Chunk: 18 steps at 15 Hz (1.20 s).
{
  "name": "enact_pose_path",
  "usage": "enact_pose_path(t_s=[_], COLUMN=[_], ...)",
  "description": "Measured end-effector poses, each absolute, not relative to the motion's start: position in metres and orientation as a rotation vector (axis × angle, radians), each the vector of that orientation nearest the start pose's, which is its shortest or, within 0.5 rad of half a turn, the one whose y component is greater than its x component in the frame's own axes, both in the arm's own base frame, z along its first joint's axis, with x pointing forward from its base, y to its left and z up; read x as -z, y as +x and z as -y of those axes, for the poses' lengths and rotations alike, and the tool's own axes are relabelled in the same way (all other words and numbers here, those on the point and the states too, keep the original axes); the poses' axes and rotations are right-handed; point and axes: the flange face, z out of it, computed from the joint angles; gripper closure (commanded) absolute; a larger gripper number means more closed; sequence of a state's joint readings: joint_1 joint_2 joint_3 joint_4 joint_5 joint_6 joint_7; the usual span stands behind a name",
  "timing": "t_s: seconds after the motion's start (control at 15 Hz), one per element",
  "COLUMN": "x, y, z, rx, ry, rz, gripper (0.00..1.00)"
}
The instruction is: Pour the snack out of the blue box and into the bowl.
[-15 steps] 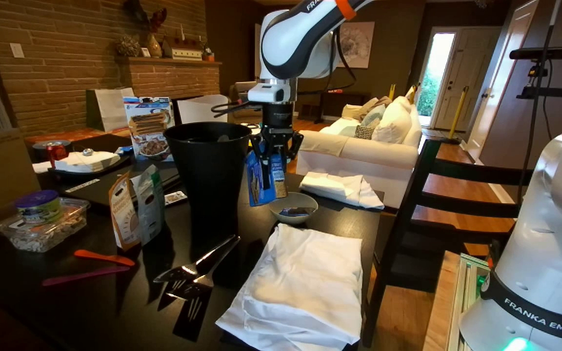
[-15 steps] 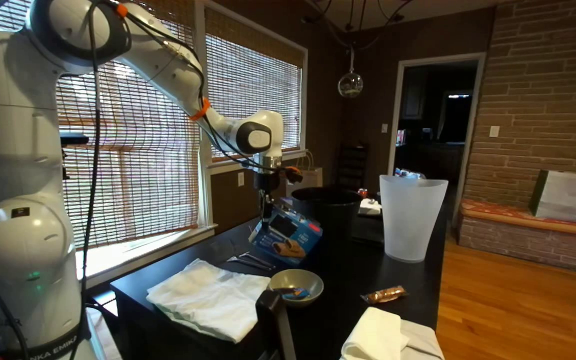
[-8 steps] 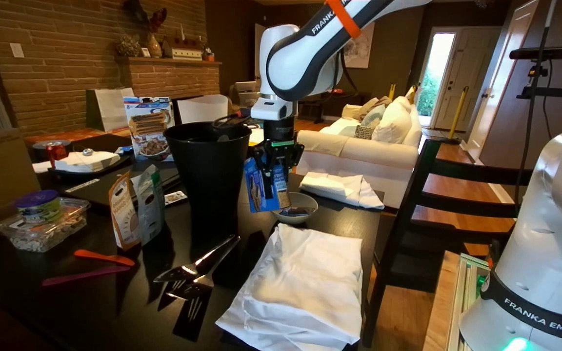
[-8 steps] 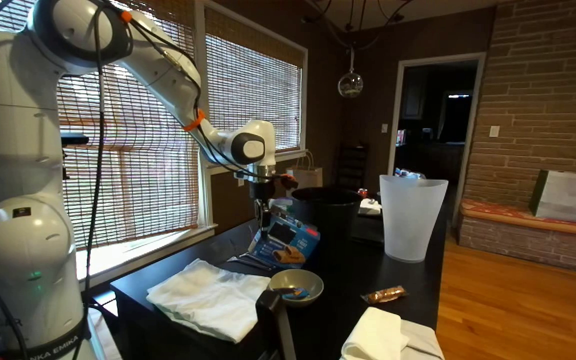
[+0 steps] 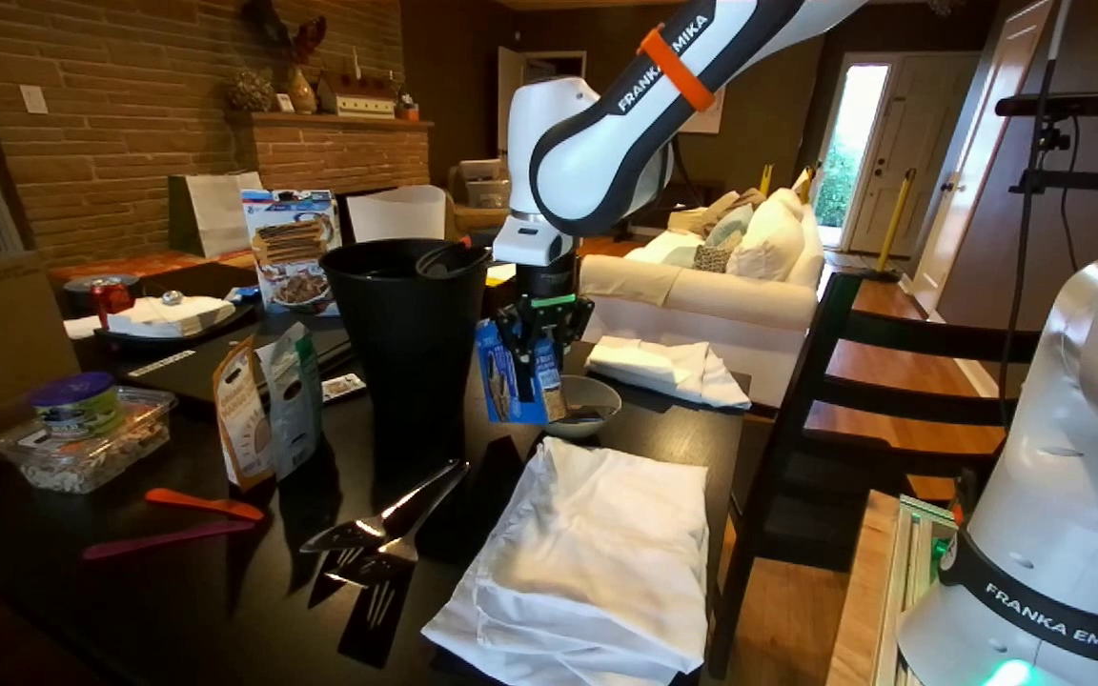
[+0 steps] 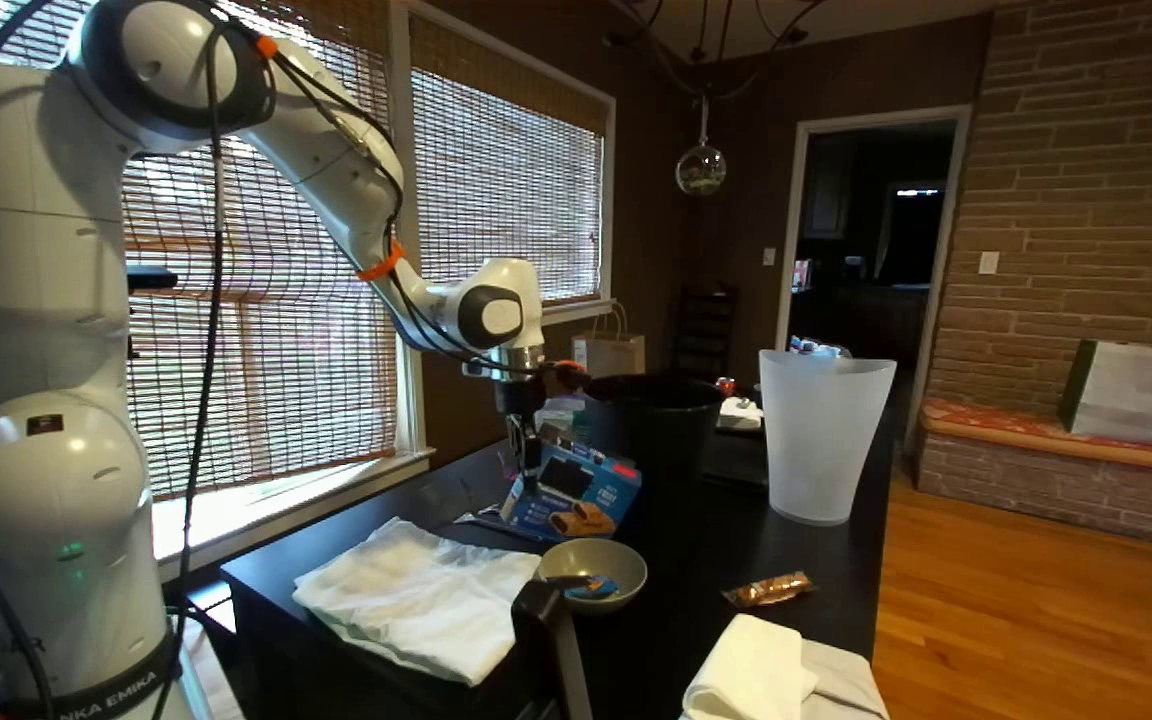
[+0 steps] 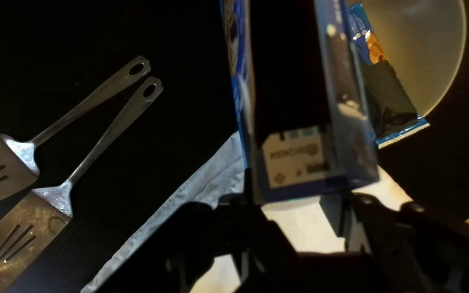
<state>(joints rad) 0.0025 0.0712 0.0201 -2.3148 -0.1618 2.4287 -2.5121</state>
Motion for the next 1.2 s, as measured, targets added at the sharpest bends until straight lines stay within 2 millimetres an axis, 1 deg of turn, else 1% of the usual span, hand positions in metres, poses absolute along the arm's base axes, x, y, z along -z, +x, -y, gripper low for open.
enact_pose_path(t_s=[0.33,0.6,1.2], x=[-0.303,-0.293,-0.278], y=[0.521,0.524,0.53], z=[-0.014,-0.016,-0.028], rx=[0.131,0.115,0.128], ry=[0.78,0.862,0.954], rz=[-2.937,-2.889,-2.786], gripper=[0.84,0.84,0.84])
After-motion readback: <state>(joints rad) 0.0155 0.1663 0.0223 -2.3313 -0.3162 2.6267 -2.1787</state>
